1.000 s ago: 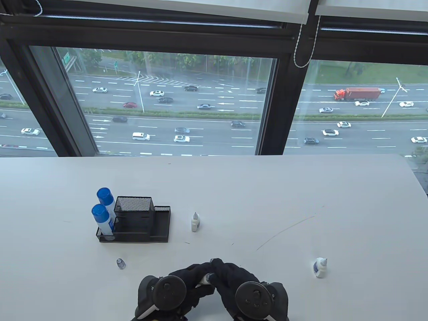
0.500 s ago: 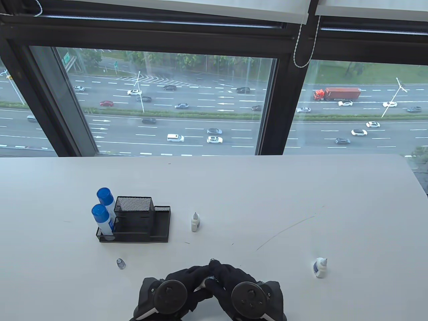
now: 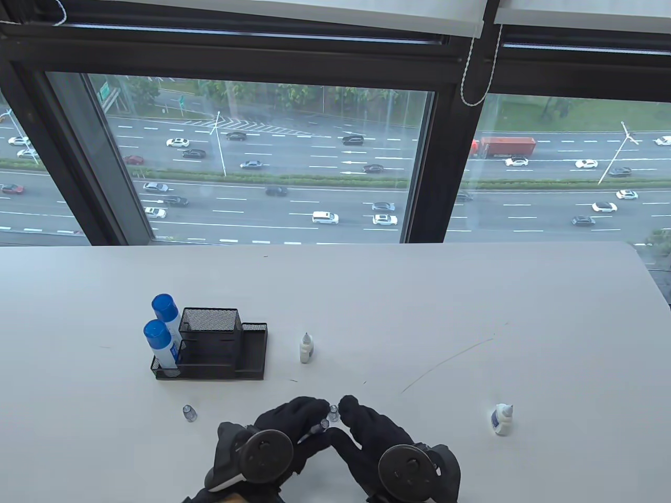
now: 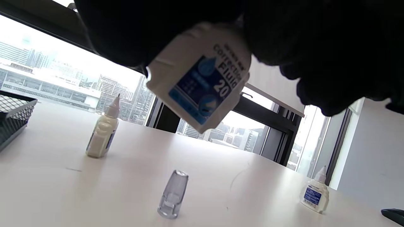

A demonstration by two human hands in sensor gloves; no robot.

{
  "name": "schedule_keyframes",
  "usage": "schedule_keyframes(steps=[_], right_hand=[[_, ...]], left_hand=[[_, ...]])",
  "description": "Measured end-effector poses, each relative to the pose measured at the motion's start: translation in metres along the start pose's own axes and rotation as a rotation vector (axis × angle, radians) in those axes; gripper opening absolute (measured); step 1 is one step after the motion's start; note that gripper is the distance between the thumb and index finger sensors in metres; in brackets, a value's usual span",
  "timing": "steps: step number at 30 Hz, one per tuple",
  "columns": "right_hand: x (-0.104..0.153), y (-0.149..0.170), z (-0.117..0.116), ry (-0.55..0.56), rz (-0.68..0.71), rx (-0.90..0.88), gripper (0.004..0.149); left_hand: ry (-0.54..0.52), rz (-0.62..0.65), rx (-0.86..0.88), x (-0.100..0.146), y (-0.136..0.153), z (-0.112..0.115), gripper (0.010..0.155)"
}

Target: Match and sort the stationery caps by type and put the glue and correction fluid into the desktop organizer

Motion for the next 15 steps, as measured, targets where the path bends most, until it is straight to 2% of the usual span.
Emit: schedule_keyframes(steps=[4, 9, 11, 13, 15], right_hand=[[-0.001, 0.005, 0.004, 0.009, -0.009, 0.048, 0.061], [-0.004, 0.011, -0.001, -0.036, 0.002, -0.045, 0.059], [-0.004, 0.012, -0.002, -0.041, 0.006, -0.052, 0.058], [-0.005, 0.013, -0.003, -0.040, -0.003, -0.017, 0.058], [-0.005, 0.014, -0.003, -0.008, -0.028, 0.078, 0.058]], left_hand=[[-0.028, -0.052, -0.027, -0.020, 0.017, -0.031, 0.056], [-0.088, -0.149, -0.061, -0.053, 0.039, -0.067, 0.054], [-0.109, -0.185, -0.104, -0.063, 0.046, -0.071, 0.053], [-0.131, -0.239, -0.235, -0.072, 0.054, -0.071, 0.052], [-0.095, -0.287, -0.353, -0.082, 0.065, -0.066, 0.053]])
Point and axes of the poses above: the tracker on the back of each hand, its own y axis roughly to the little-finger side, its own x axis roughly from the fingertips to the wrist, z = x × y, the point moved 2 cm from there along -x, roughly from the wrist to the fingertips, and after that the axes turned 11 degrees about x, right-handed, at the moved point
